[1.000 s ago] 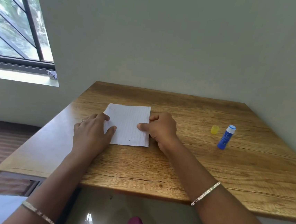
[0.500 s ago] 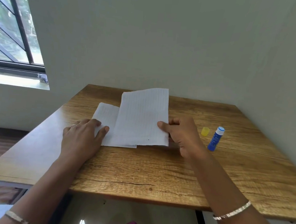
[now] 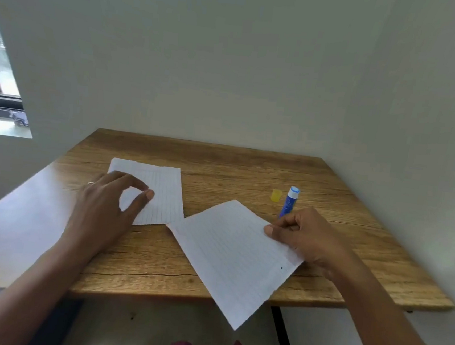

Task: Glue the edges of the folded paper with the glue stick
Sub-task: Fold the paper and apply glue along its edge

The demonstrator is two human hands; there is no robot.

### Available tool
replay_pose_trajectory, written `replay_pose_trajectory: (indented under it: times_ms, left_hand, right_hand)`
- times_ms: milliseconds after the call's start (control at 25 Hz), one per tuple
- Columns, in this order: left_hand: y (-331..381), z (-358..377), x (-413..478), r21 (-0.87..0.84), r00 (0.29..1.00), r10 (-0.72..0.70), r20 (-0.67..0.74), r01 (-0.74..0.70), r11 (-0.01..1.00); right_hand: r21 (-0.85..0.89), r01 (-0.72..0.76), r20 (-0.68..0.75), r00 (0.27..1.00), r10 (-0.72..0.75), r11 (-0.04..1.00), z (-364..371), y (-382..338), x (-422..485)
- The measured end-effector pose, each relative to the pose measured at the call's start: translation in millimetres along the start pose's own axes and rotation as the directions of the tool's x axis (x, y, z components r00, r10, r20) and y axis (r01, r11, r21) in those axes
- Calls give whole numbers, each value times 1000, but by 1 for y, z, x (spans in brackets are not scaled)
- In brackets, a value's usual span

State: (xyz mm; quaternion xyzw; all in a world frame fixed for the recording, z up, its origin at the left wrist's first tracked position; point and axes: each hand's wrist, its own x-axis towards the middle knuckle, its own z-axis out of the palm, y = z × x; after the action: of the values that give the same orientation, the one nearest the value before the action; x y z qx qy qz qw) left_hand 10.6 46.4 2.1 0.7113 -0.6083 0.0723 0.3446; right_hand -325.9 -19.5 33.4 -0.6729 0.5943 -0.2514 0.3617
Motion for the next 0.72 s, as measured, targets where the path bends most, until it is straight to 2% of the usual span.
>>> replay_pose_trajectory:
  times_ms: [160, 280, 360, 440, 720]
  left_hand:
    - [25, 9, -13, -60, 952, 284, 114, -279, 958]
    - [33, 18, -19, -35, 890, 403, 212, -405, 914]
    - [33, 22, -19, -17, 870, 421, 256, -431, 902]
    - [32, 23, -18, -23, 868, 420, 265, -430, 903]
    - [33, 23, -20, -31, 871, 433, 233, -439, 898]
  right_hand:
    - [-77, -12, -187, 982, -2, 997, -2, 14, -4]
    - [-158, 3, -300, 953, -50, 987, -6, 20, -6]
    - [-177, 2, -387, 919, -71, 984, -11, 24, -4]
    - [-118, 40, -435, 896, -87, 992, -14, 25, 4]
    - [1, 186, -444, 880, -166, 983, 3, 22, 34]
